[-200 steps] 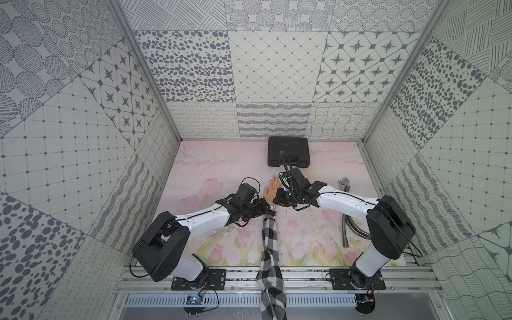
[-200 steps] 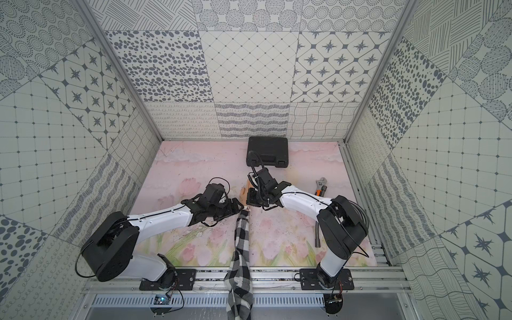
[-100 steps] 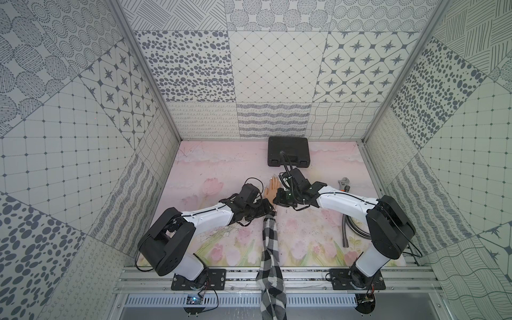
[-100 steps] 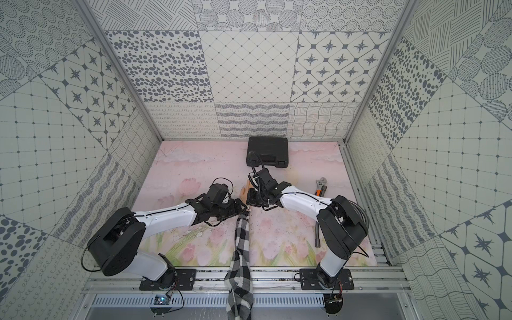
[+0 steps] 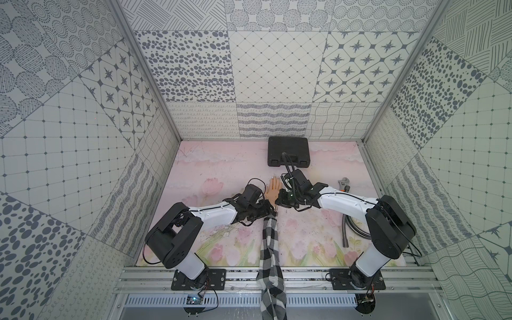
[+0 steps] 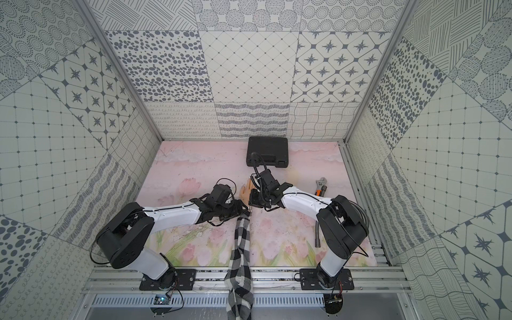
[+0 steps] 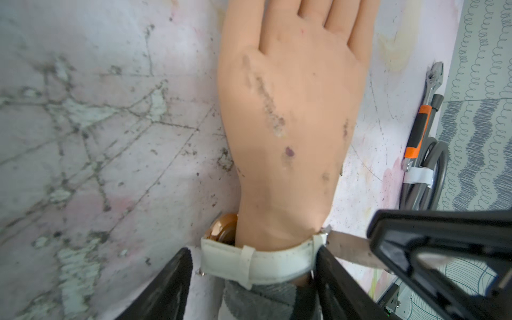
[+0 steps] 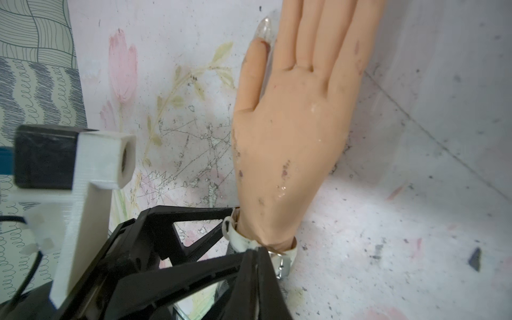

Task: Take off the watch
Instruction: Untie the watch from the hand.

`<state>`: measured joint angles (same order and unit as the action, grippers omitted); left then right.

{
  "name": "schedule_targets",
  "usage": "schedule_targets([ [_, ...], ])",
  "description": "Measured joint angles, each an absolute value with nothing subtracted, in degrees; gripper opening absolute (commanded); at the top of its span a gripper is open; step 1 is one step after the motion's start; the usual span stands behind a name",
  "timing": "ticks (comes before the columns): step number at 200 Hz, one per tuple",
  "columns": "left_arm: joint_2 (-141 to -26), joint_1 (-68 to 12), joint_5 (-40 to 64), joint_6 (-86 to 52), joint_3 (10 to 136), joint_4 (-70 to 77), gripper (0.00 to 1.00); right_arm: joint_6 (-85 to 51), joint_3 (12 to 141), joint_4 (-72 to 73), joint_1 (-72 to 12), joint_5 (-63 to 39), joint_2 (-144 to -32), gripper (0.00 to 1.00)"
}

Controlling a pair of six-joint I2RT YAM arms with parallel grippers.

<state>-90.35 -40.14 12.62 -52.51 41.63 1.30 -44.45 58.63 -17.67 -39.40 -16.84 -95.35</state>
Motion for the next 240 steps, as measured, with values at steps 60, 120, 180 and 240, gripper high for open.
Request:
schedule_targets([
  [60, -92.3, -40.2, 13.3, -53.0, 40.7, 5.6, 0.65, -42.9, 52.1, -15.7, -36.5, -16.9, -94.1, 0.0],
  [120, -93.7, -40.1, 12.8, -53.9, 39.3, 12.0, 0.64, -41.1, 51.8, -16.3, -36.2, -16.1, -98.7, 0.0],
  [180, -94.4, -40.1, 12.4, -54.3, 38.5, 15.5, 0.66, -40.9, 53.2, -15.7, -36.3, -18.0, -100.6, 0.0],
  [240, -91.7, -40.1, 10.7, -53.9, 38.8, 12.1, 0.83, -40.9, 57.8, -21.2, -36.3, -17.5, -96.2, 0.0],
])
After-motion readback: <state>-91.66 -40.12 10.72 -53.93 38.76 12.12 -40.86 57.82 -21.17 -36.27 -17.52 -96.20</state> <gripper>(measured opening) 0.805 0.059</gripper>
